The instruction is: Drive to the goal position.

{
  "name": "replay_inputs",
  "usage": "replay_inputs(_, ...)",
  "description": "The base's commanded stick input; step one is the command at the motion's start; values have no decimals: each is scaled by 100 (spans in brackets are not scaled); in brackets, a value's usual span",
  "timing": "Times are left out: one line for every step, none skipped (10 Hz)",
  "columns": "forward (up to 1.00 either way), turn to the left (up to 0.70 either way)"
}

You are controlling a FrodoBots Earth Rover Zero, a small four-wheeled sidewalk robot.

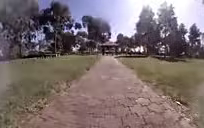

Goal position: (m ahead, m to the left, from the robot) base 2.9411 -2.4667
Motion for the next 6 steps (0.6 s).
replay_inputs(70,0)
replay_inputs(70,0)
replay_inputs(70,0)
replay_inputs(70,0)
replay_inputs(70,0)
replay_inputs(70,0)
